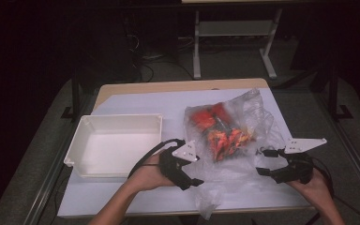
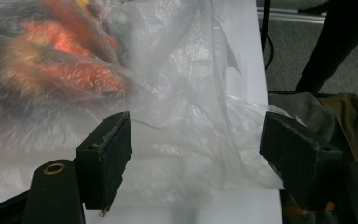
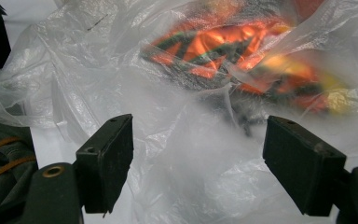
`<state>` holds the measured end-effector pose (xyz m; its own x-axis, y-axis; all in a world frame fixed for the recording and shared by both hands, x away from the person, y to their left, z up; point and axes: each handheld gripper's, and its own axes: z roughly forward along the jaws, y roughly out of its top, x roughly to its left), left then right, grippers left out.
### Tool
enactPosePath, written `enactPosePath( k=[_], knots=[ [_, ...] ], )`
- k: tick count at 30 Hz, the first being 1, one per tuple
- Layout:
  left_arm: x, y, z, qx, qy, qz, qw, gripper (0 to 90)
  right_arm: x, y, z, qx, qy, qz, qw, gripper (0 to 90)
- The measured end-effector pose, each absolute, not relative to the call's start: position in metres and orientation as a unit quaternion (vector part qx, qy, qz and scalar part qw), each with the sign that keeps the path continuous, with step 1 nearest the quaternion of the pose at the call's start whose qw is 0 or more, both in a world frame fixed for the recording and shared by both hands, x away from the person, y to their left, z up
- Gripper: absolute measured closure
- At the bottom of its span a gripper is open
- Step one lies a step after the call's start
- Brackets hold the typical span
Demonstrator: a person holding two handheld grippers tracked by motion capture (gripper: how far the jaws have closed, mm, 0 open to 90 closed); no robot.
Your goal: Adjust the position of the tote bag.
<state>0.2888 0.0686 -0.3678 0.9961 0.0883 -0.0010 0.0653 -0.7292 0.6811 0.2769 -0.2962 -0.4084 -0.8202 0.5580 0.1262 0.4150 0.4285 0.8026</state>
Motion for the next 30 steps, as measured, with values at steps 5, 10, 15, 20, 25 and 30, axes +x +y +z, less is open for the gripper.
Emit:
enactPosePath(
  k=[5,10,15,20,25,30],
  knots=[
    [0.299,0.051,-0.384,0.942,0.041,0.010,0.332,25.8,0.279,-0.297,-0.409,0.290,0.842,0.448,0.077,23.9],
    [0.304,0.038,-0.401,0.952,0.042,0.002,0.303,28.8,0.280,-0.298,-0.411,0.291,0.844,0.444,0.076,24.0],
    [0.307,0.032,-0.412,0.961,0.039,0.001,0.276,35.9,0.282,-0.301,-0.414,0.296,0.846,0.436,0.078,24.1],
    [0.308,0.031,-0.419,0.966,0.038,0.007,0.256,43.0,0.284,-0.302,-0.417,0.300,0.850,0.426,0.080,24.2],
    [0.309,0.032,-0.424,0.969,0.036,0.010,0.245,55.1,0.288,-0.300,-0.420,0.302,0.855,0.413,0.085,24.2],
    [0.310,0.031,-0.425,0.970,0.037,0.011,0.241,63.2,0.299,-0.298,-0.417,0.303,0.856,0.408,0.090,24.1]
  ],
)
